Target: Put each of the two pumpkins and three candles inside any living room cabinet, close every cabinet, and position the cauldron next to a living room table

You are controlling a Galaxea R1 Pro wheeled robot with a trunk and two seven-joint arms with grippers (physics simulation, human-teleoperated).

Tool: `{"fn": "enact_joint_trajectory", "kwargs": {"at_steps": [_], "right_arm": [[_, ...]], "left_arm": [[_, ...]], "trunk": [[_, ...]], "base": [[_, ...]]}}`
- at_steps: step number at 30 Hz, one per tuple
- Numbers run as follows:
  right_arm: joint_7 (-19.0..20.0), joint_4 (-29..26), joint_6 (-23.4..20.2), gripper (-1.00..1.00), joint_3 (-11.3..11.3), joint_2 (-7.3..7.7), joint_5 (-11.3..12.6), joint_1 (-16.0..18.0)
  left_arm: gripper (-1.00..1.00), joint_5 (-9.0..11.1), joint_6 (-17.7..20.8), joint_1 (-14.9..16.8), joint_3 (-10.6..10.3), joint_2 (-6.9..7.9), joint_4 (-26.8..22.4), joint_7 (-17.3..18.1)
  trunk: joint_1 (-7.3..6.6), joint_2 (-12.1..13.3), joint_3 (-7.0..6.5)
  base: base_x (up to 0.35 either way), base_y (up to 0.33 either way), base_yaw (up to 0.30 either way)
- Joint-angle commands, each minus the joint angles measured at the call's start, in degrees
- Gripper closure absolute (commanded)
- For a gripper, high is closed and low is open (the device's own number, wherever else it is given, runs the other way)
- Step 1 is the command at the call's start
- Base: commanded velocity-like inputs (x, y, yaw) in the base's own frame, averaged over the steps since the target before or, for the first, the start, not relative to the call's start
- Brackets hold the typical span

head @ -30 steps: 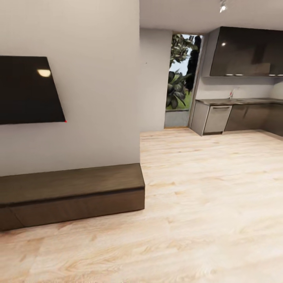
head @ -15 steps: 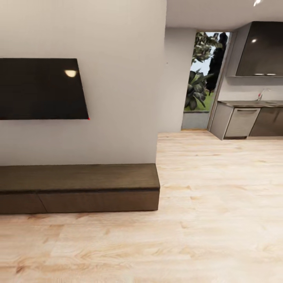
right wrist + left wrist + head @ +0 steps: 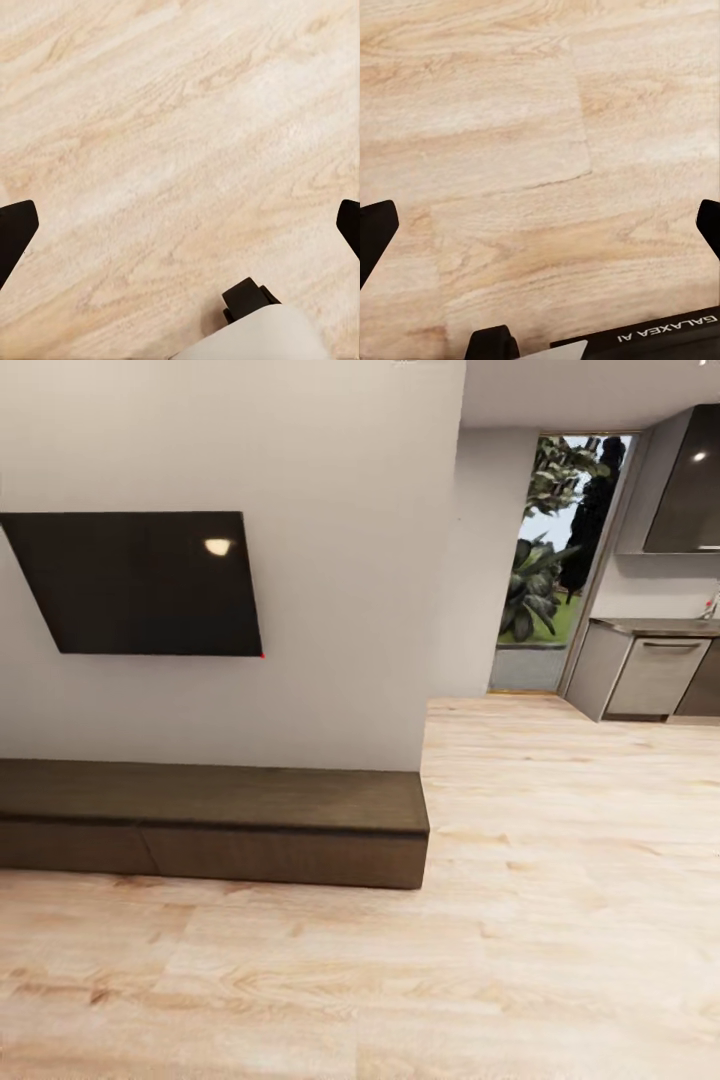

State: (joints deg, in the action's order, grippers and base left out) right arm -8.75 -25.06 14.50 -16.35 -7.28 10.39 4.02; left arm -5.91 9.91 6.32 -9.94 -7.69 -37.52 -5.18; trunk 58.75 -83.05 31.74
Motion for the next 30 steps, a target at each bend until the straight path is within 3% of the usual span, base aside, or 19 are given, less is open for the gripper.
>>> {"fn": "enact_joint_trajectory", "kwargs": {"at_steps": [1,15,22,30], "right_arm": [[0.05,0.01,0.27,-1.00,0.00,-0.02,0.60,0.03],[-0.11,-0.27,-0.50,-1.00,0.08,-0.10,0.60,0.08],[-0.30,-0.43,-4.18,-1.00,0.09,-0.10,0.60,0.43],[0.05,-0.39,-3.60,-1.00,0.09,0.03,0.54,0.54]], "left_arm": [[-1.00,-0.59,0.37,0.01,-0.17,0.00,-0.10,-0.27],[-1.00,-0.43,0.56,0.01,0.17,-0.01,-0.23,-0.24],[-1.00,0.23,3.46,0.01,1.12,0.33,-4.61,-0.18],[-1.00,0.17,4.47,0.01,3.15,0.46,-6.42,-0.18]], "trunk": [[-0.02,-0.03,0.06],[-0.02,-0.03,1.18],[-0.02,-0.03,1.81],[1.73,-3.24,3.51]], "base": [[-0.232,0.000,0.005],[-0.024,0.000,0.038],[0.000,0.000,0.069],[0.000,0.000,0.027]]}}
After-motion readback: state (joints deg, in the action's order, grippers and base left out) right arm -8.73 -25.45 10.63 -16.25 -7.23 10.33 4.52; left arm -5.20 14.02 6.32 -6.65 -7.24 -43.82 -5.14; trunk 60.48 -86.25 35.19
